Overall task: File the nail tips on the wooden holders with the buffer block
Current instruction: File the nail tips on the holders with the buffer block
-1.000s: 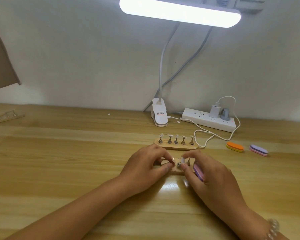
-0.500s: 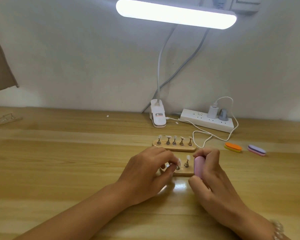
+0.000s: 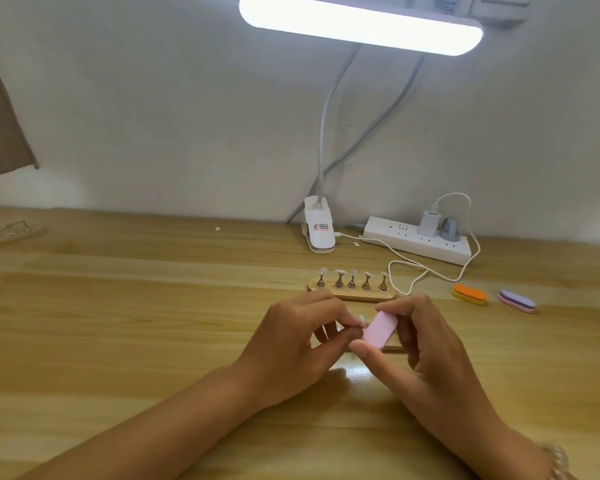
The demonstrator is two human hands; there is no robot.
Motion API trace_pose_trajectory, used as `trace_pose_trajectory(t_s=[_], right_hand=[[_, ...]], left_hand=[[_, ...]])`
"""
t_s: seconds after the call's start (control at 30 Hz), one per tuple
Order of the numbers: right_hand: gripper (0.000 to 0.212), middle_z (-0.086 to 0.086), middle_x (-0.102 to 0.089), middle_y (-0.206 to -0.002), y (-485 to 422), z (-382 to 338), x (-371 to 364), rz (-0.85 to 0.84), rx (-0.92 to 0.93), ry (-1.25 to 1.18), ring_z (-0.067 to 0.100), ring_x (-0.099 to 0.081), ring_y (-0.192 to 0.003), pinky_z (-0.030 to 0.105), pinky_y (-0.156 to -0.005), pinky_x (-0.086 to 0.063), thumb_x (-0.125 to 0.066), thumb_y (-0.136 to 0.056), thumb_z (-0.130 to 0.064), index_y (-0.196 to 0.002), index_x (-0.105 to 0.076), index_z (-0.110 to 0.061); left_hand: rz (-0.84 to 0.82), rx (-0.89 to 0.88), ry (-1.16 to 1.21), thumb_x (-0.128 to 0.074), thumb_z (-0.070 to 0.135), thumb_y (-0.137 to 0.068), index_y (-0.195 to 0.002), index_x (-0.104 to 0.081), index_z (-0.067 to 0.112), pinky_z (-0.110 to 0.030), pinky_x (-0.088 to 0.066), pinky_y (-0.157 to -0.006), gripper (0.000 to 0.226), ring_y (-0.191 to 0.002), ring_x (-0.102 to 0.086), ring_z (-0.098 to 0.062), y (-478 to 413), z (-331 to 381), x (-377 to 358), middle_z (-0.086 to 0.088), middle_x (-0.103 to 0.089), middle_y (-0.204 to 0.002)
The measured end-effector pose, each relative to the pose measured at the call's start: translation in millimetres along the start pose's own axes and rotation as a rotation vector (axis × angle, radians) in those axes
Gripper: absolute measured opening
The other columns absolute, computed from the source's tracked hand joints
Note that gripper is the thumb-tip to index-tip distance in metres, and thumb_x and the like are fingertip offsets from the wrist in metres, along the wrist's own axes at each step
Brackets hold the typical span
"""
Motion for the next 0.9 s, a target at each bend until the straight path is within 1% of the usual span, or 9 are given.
trace_pose_trajectory(t_s=[0.07, 0.13, 0.27, 0.4, 0.5, 0.63, 0.73, 0.8, 0.9], right_hand=[[0.044, -0.017, -0.051, -0.085, 2, -3, -2, -0.007, 0.007, -0.007, 0.003, -0.05, -0.066, 0.005, -0.057, -0.034, -0.067, -0.079, -0.053, -0.105, -0.056, -0.02], [0.044, -0.017, -0.053, -0.084, 1, -2, -4, -0.021, -0.007, 0.009, 0.008, -0.047, -0.06, 0.009, -0.054, -0.033, -0.069, -0.077, -0.055, -0.105, -0.056, -0.024], [0.04, -0.019, -0.052, -0.075, -2, 7, 3, 0.025, -0.076, -0.011, 0.012, -0.043, -0.054, 0.013, -0.05, -0.032, -0.073, -0.078, -0.056, -0.099, -0.057, -0.026], [0.044, -0.016, -0.05, -0.07, 2, 0, -6, -0.051, -0.02, 0.045, 0.01, -0.041, -0.051, 0.016, -0.05, -0.031, -0.068, -0.075, -0.059, -0.1, -0.059, -0.024], [0.042, -0.018, -0.051, -0.07, -2, 11, 3, 0.016, -0.103, -0.031, 0.011, -0.039, -0.05, 0.016, -0.05, -0.029, -0.072, -0.077, -0.059, -0.095, -0.058, -0.024], [0.042, -0.02, -0.05, -0.071, 1, 2, -4, -0.046, -0.042, 0.044, 0.011, -0.041, -0.051, 0.013, -0.051, -0.029, -0.067, -0.078, -0.06, -0.097, -0.058, -0.025], [0.039, -0.023, -0.053, -0.07, -1, 11, 0, -0.019, -0.115, -0.064, 0.009, -0.039, -0.049, 0.013, -0.05, -0.028, -0.071, -0.078, -0.058, -0.094, -0.057, -0.026], [0.039, -0.024, -0.054, -0.07, -2, 12, 1, -0.015, -0.115, -0.057, 0.009, -0.039, -0.048, 0.013, -0.05, -0.028, -0.071, -0.079, -0.058, -0.096, -0.058, -0.025], [0.041, -0.021, -0.051, -0.068, 1, 3, -6, -0.061, -0.052, 0.034, 0.01, -0.041, -0.049, 0.014, -0.05, -0.029, -0.068, -0.076, -0.06, -0.099, -0.058, -0.027]], left_hand=[[0.003, 0.016, -0.001, -0.073, 0.013, -0.087, -0.092, -0.073, 0.015, -0.021, -0.052, -0.062, 0.006, -0.068, -0.061, -0.002, -1, -3, 0, 0.016, -0.06, -0.084], [0.005, 0.011, -0.013, -0.073, 0.011, -0.087, -0.093, -0.073, 0.014, -0.019, -0.051, -0.062, 0.007, -0.068, -0.06, -0.001, 0, -2, 0, 0.014, -0.062, -0.083], [-0.024, -0.011, -0.036, -0.072, 0.014, -0.089, -0.093, -0.073, 0.014, -0.023, -0.053, -0.062, 0.004, -0.07, -0.06, -0.004, 1, -1, -2, 0.012, -0.063, -0.084], [-0.059, -0.025, -0.065, -0.071, 0.013, -0.089, -0.096, -0.074, 0.013, -0.028, -0.053, -0.061, 0.007, -0.071, -0.061, -0.007, 2, 0, -6, 0.007, -0.066, -0.086], [-0.045, -0.017, -0.038, -0.069, 0.016, -0.092, -0.096, -0.075, 0.014, -0.028, -0.054, -0.062, 0.007, -0.07, -0.062, -0.007, 2, 0, -4, 0.008, -0.067, -0.085], [-0.063, -0.025, -0.052, -0.067, 0.015, -0.091, -0.099, -0.074, 0.013, -0.03, -0.055, -0.062, 0.011, -0.073, -0.065, -0.01, 2, 0, -6, 0.005, -0.07, -0.088], [-0.053, -0.01, -0.024, -0.067, 0.015, -0.092, -0.099, -0.075, 0.014, -0.024, -0.054, -0.065, 0.01, -0.073, -0.065, -0.007, 2, -2, -7, 0.008, -0.072, -0.088], [-0.067, 0.013, 0.014, -0.066, 0.015, -0.093, -0.101, -0.074, 0.016, -0.021, -0.053, -0.066, 0.011, -0.074, -0.065, -0.004, 2, -5, -9, 0.011, -0.073, -0.089], [-0.098, 0.054, 0.087, -0.062, 0.014, -0.095, -0.105, -0.073, 0.019, -0.03, -0.055, -0.065, 0.016, -0.074, -0.068, -0.009, 2, -10, -12, 0.012, -0.073, -0.089]])
Point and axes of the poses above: each hand's wrist, its own y-axis away from the middle knuckle, its own x-axis out of the back of the hand, z = x × y, the point moved 10 cm from there along -y, towards the middle knuckle
